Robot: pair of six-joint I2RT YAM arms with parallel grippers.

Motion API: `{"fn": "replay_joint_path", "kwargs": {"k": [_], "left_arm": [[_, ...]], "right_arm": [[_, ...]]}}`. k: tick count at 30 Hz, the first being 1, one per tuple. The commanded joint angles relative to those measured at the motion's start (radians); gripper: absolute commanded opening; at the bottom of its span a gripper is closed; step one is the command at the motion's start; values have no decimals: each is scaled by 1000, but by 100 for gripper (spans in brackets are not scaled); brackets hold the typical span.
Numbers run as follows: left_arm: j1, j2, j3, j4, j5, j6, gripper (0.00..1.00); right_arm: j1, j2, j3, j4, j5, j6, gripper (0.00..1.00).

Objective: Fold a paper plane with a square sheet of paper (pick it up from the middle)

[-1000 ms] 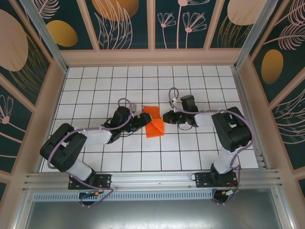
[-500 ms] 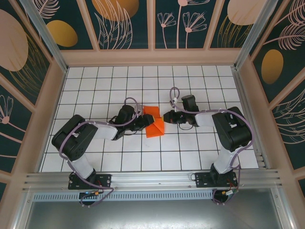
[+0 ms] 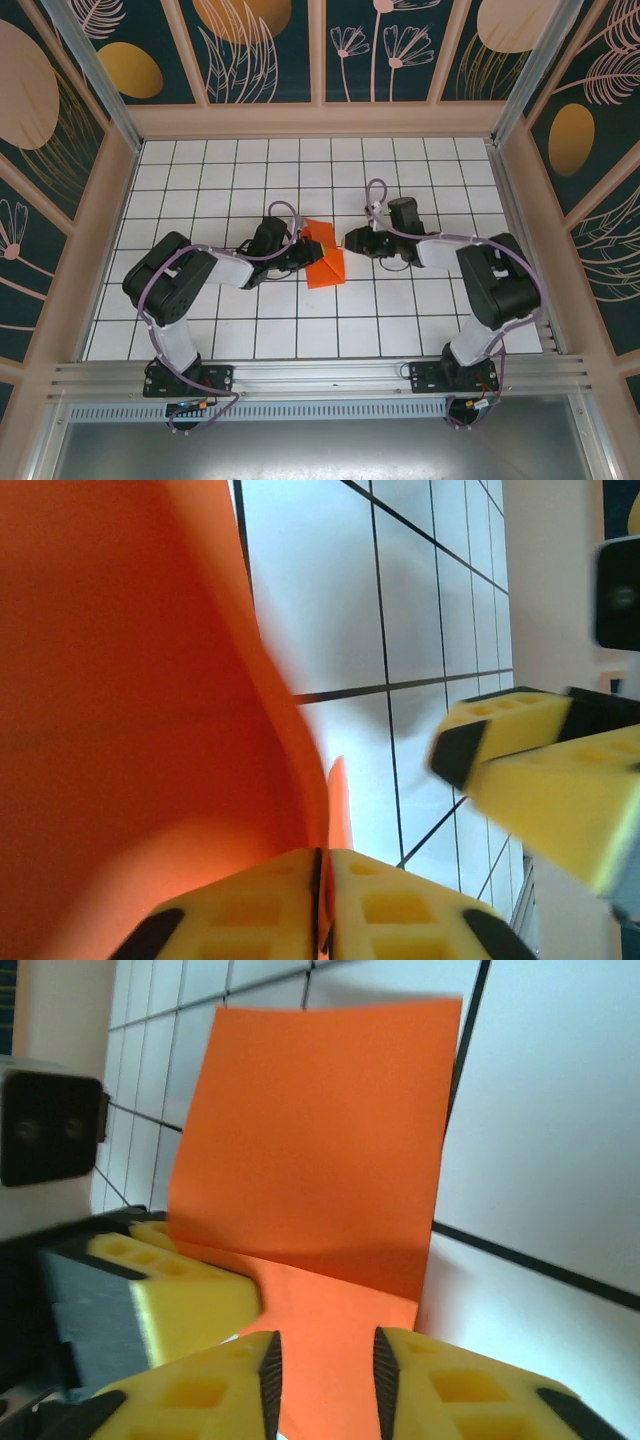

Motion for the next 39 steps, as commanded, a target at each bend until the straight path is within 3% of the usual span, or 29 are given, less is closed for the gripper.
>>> {"fn": "replay_joint_path", "kwargs": {"k": [1, 3, 6, 9, 13, 15, 21, 25, 30, 39], "left_arm": [[0, 7, 29, -13, -25, 63, 6], [1, -19, 39, -74, -50, 96, 4], [0, -85, 82, -261, -114, 174, 3], [0, -173, 159, -536, -215, 255, 4], [1, -271, 268, -836, -296, 342, 4], [0, -317, 343, -943, -372, 386, 5], [-3, -354, 517, -1267, -739, 469, 5], [-7, -322, 580, -1391, -962, 458, 5], [-19, -230, 599, -1491, -1156, 397, 6], [-91, 95, 681, -1614, -1317, 298, 5]], "right_arm": [[-21, -113, 10, -87, 97, 38, 46], [-25, -171, 7, -120, 152, 50, 55], [-25, -252, 6, -176, 243, 69, 62], [-26, -327, 13, -246, 339, 78, 66], [-26, -414, 18, -311, 427, 88, 80], [-27, -438, 22, -331, 455, 91, 85], [-26, -468, 9, -344, 508, 122, 94], [-27, -473, -7, -335, 514, 146, 95], [-26, -480, -27, -340, 535, 161, 95], [-26, -472, -44, -347, 572, 171, 95]]}}
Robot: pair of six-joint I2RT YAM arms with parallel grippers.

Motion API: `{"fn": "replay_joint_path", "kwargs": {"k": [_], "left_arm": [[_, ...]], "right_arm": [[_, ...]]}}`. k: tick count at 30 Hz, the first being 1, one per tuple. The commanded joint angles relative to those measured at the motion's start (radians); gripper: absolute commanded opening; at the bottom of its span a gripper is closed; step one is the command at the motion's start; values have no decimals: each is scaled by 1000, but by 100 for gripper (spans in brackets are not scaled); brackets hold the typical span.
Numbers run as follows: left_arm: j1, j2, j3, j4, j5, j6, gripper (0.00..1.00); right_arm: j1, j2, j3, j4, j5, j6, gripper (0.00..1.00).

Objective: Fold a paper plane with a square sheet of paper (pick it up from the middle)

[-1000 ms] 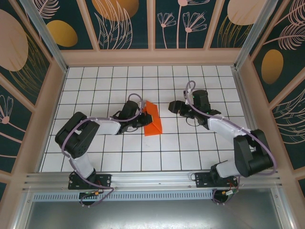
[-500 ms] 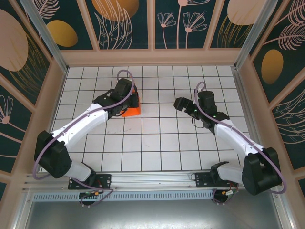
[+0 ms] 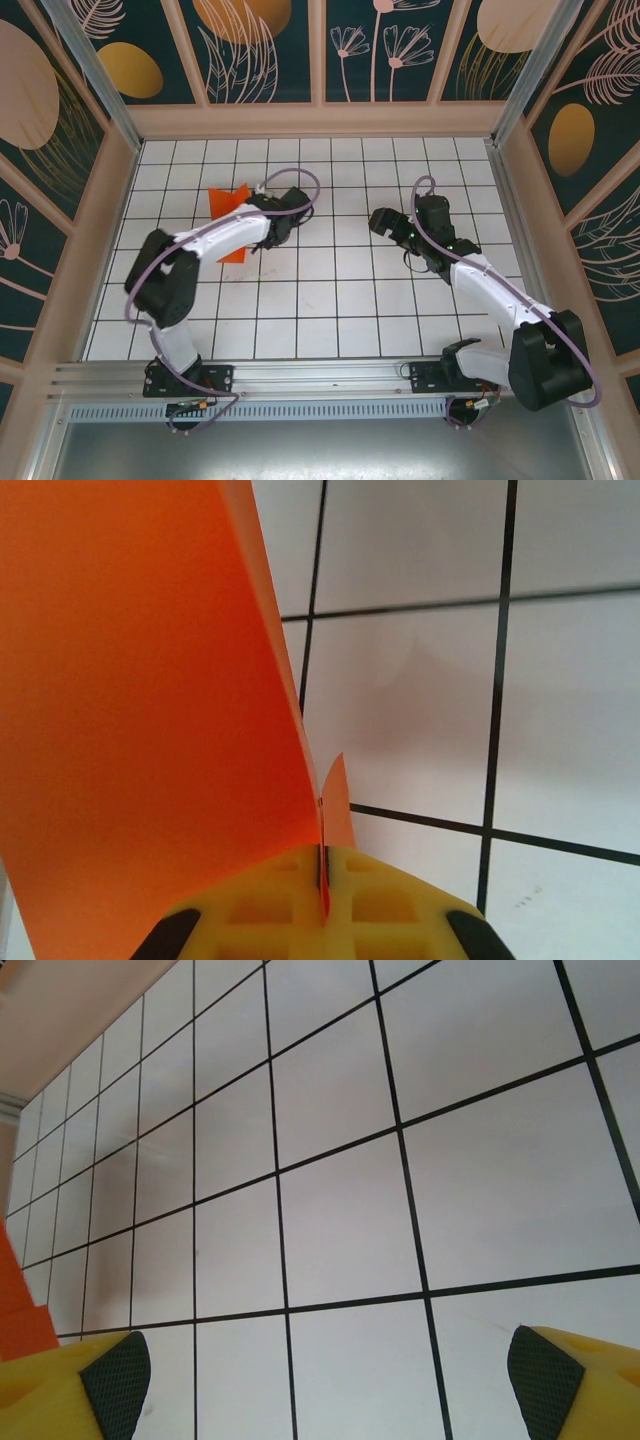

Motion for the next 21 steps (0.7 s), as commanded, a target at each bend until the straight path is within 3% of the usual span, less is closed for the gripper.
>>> {"fn": "replay_joint_path", "kwargs": {"k": [1, 6, 12, 16, 21], "left_arm": [[-45, 108, 64, -101, -107, -57, 5], [-104, 251, 154, -123, -88, -76, 5], [-130, 291, 197, -51, 9, -57, 10], [-152, 257, 236, 2, 111, -30, 29], [-154, 75, 159, 269, 396, 22, 59]], "right_arm": [[-5, -12, -11, -8, 30, 11, 95], [-13, -17, -19, -7, 22, -15, 95], [-50, -15, -14, -34, 30, -25, 95], [-59, -3, -5, -38, 24, -27, 95], [-59, 19, 7, -43, 13, -32, 95]]}}
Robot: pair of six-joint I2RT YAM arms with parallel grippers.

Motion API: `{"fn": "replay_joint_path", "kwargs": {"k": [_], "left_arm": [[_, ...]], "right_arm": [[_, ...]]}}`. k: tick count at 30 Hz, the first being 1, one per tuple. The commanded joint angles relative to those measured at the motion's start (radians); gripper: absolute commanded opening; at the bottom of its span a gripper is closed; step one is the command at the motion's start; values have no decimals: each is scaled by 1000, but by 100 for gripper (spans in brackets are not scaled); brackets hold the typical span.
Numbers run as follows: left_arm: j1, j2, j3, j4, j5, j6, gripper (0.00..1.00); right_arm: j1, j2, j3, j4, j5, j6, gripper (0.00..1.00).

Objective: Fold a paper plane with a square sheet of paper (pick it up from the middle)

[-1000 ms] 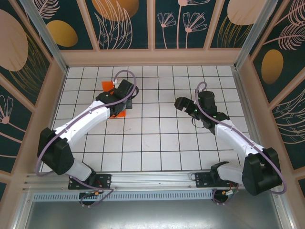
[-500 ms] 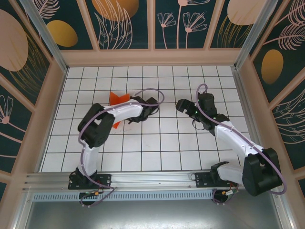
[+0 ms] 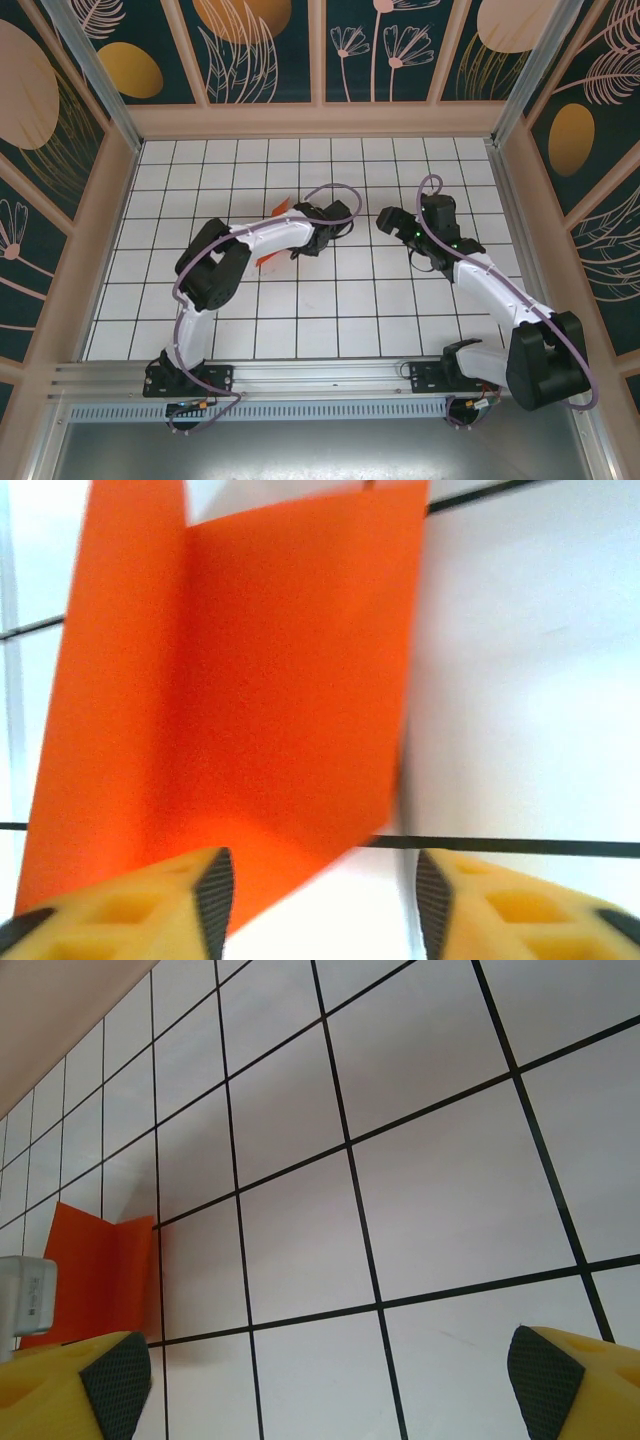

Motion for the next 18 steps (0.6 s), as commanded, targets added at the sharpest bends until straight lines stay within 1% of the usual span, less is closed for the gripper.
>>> {"fn": "replay_joint_path", "kwargs": {"k": [1, 3, 6, 8, 11, 12, 14, 15, 16, 18], "left_arm": [[-8, -184, -52, 223, 238, 36, 65], [-7, -266, -96, 309, 291, 38, 72], [8, -388, -174, 401, 293, 26, 85], [38, -452, -240, 454, 287, 10, 90], [109, -530, -345, 498, 274, -29, 96], [133, -556, -382, 503, 259, -44, 98], [174, -600, -445, 511, 233, -59, 98], [193, -622, -476, 509, 215, -69, 99], [210, -646, -508, 511, 204, -72, 98], [239, -691, -554, 499, 172, -92, 98]], "right_arm": [[-6, 19, 7, -12, -6, -22, 95], [-5, 25, 7, 0, -20, -20, 94], [8, 47, 11, 34, -66, -8, 91], [42, 74, 26, 54, -73, 4, 88], [137, 143, 70, 95, -59, 39, 79], [176, 176, 90, 113, -52, 55, 75], [245, 246, 127, 154, -40, 91, 65], [285, 294, 152, 176, -40, 109, 59], [317, 334, 181, 191, -40, 127, 51], [366, 429, 250, 196, -33, 152, 42]]}}
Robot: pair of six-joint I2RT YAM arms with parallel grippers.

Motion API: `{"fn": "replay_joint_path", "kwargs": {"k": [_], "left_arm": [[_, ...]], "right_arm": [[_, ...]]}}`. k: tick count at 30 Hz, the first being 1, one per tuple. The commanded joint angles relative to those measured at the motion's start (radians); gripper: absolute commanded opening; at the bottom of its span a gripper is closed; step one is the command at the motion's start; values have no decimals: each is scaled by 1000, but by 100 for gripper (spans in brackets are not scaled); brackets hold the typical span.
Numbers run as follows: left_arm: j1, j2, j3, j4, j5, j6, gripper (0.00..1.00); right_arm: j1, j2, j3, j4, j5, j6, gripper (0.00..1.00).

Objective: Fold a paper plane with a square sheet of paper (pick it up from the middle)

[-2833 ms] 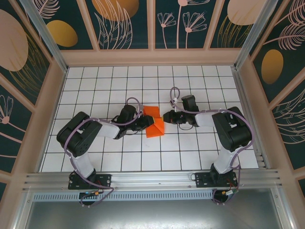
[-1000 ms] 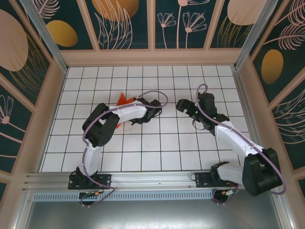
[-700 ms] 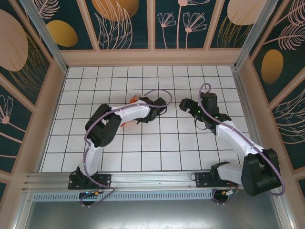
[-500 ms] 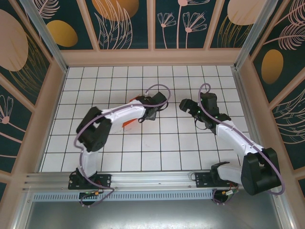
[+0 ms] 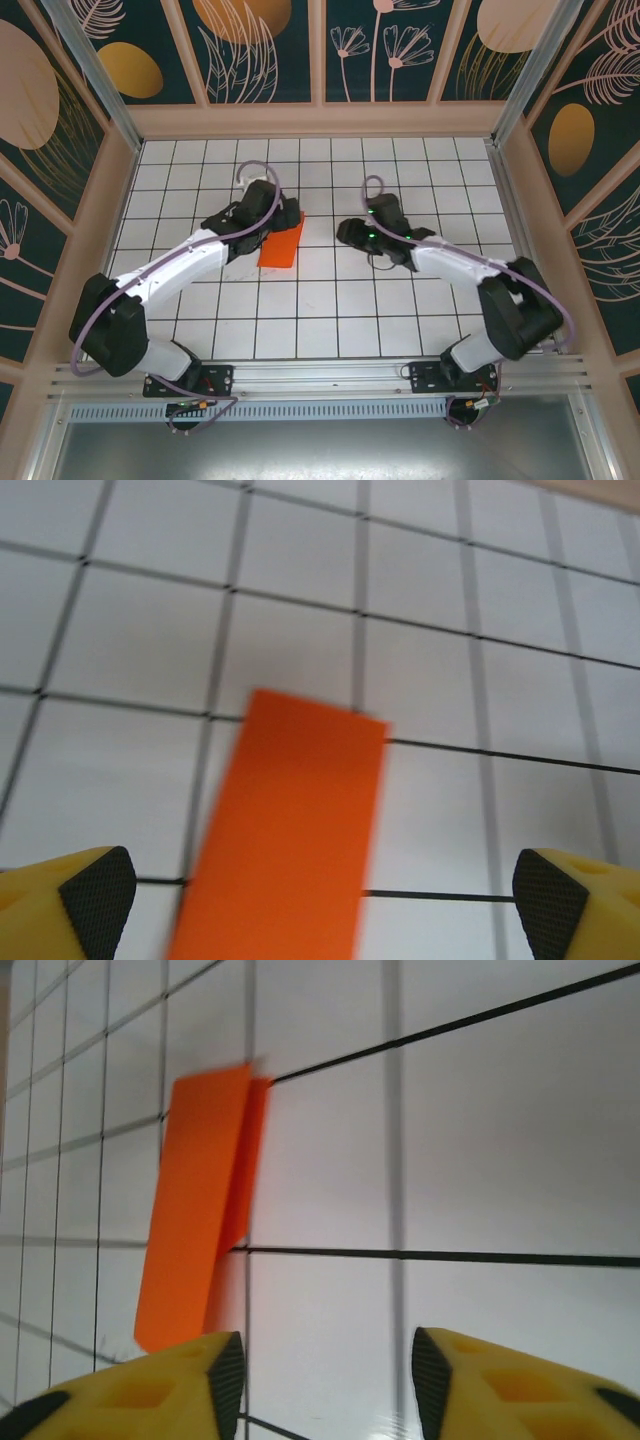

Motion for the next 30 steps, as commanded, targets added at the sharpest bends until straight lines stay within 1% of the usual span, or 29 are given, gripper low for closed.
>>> {"fn": "replay_joint_path", "kwargs": {"k": [1, 4, 7, 12, 17, 21, 24, 27, 30], "left_arm": [[36, -89, -82, 10, -66, -54, 99], [84, -161, -163, 15, -60, -77, 98], [134, -219, -227, 15, -43, -98, 98], [192, -284, -297, 18, -17, -131, 99], [212, -300, -316, 16, -3, -138, 99], [213, -296, -317, 22, 4, -136, 98], [214, -292, -317, 28, 14, -130, 99], [214, -291, -320, 38, 36, -119, 99], [214, -286, -323, 57, 85, -103, 98]], "right_arm": [[79, 127, 122, 69, 13, 68, 39], [146, 256, 248, 61, 10, 74, 35], [190, 378, 370, 37, -1, 90, 33], [225, 549, 527, -4, -39, 98, 30], [237, 666, 641, -80, -58, 68, 30], [237, 687, 639, -140, -40, 16, 30], [230, 671, 594, -194, -32, -68, 30], [219, 618, 500, -239, -24, -189, 30], [201, 517, 350, -237, -30, -296, 30]]}}
